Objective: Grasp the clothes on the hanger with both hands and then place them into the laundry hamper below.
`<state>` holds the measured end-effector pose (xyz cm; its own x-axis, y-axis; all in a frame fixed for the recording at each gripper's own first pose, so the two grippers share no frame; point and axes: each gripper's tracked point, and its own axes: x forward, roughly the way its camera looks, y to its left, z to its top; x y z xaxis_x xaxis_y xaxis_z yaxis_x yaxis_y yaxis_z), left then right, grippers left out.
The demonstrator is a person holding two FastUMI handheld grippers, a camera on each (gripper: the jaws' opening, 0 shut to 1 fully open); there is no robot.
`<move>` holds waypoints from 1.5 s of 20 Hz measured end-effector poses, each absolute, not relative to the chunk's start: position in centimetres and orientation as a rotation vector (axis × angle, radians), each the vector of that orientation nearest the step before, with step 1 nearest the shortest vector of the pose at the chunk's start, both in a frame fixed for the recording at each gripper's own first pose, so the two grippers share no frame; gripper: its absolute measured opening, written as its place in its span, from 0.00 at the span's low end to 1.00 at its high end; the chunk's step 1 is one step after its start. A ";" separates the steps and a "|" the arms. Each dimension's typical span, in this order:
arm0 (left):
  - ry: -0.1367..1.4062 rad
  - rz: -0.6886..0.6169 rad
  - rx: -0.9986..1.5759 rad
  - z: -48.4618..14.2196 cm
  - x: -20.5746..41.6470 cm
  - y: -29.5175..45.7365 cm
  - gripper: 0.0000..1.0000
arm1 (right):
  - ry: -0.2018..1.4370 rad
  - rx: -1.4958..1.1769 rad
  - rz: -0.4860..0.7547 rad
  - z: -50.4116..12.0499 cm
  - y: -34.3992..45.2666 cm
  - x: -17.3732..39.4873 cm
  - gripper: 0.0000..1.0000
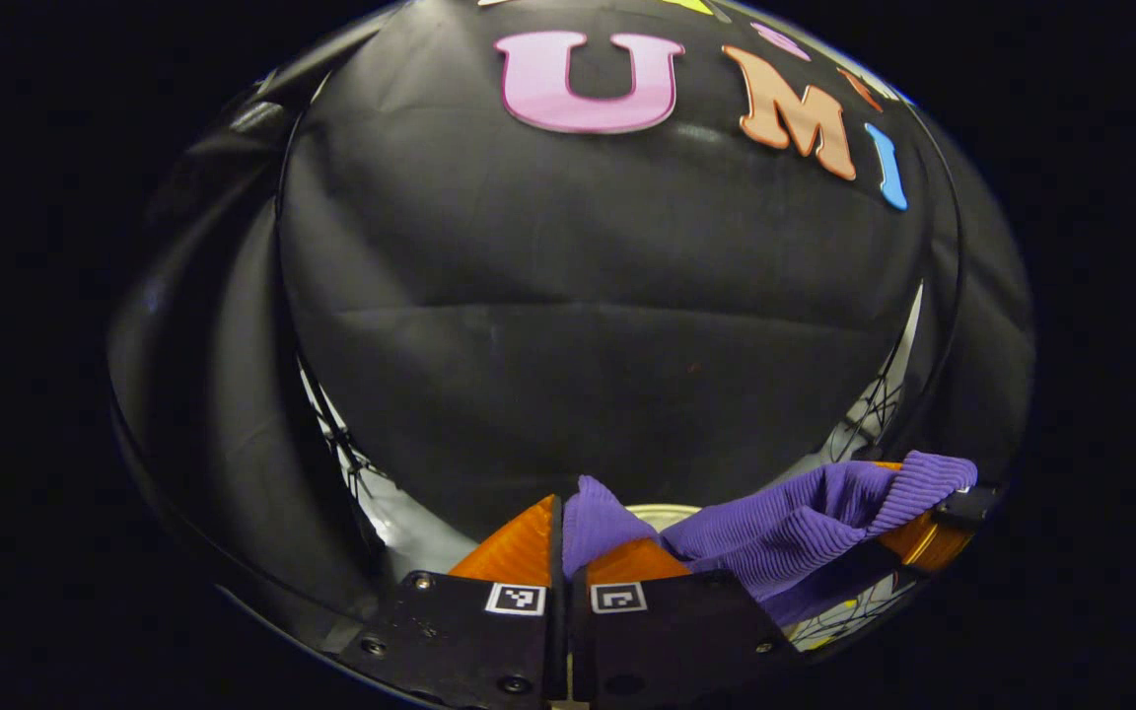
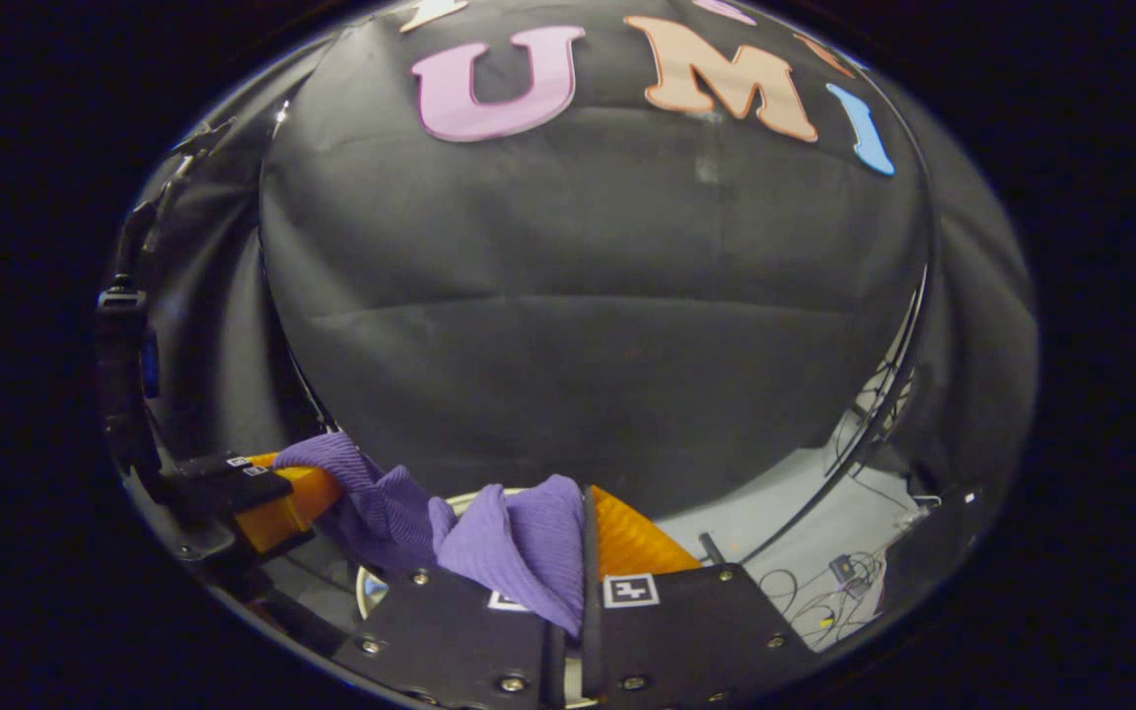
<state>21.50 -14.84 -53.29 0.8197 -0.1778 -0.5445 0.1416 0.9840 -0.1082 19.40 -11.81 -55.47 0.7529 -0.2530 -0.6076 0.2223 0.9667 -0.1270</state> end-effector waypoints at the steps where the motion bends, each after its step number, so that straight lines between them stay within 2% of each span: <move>1: 0.615 -0.177 -0.070 -54.5 21.5 -15.2 0.04 | 0.707 -0.021 -0.265 -56.7 -11.9 18.8 0.13; 2: 0.661 -0.187 -0.070 -56.0 20.9 -15.4 0.06 | 0.751 0.017 -0.294 -58.0 -12.1 18.4 0.10; 3: 0.705 -0.192 -0.069 -57.6 20.4 -15.4 0.07 | 0.829 0.045 -0.305 -59.7 -12.2 17.4 0.11; 4: 0.767 -0.202 -0.067 -59.2 19.6 -15.5 0.11 | 0.875 0.059 -0.304 -61.5 -12.3 16.2 0.22; 5: 0.835 -0.210 -0.064 -60.6 18.4 -15.5 0.15 | 0.892 0.049 -0.307 -62.4 -12.4 15.5 0.24; 8: 0.892 -0.170 -0.033 -62.1 17.8 -14.8 0.74 | 0.863 0.006 -0.318 -61.8 -13.1 15.9 1.00; 9: 0.891 -0.176 -0.040 -61.9 17.7 -14.7 0.94 | 0.850 -0.008 -0.318 -61.3 -13.3 16.2 1.00; 10: 0.892 -0.170 -0.056 -61.8 17.7 -14.8 1.00 | 0.837 -0.024 -0.321 -60.6 -13.3 16.2 1.00; 12: 0.884 -0.174 -0.078 -60.7 17.8 -15.2 0.97 | 0.816 -0.039 -0.325 -59.2 -12.8 16.3 1.00; 18: 0.814 -0.192 -0.050 -57.3 18.2 -14.9 0.97 | 0.772 -0.030 -0.337 -56.4 -12.1 16.2 0.98; 22: 0.746 -0.198 -0.018 -54.1 18.5 -15.2 0.96 | 0.739 -0.029 -0.335 -54.1 -11.5 16.2 1.00; 26: 0.716 -0.204 -0.138 -49.4 18.4 -15.5 0.99 | 0.693 -0.038 -0.333 -50.4 -11.5 16.3 1.00; 29: 0.634 -0.179 -0.120 -46.4 19.4 -14.2 0.97 | 0.642 -0.034 -0.334 -47.0 -11.2 16.9 1.00; 30: 0.618 -0.177 -0.121 -45.2 19.4 -14.4 0.96 | 0.621 -0.034 -0.334 -45.8 -11.3 17.1 0.97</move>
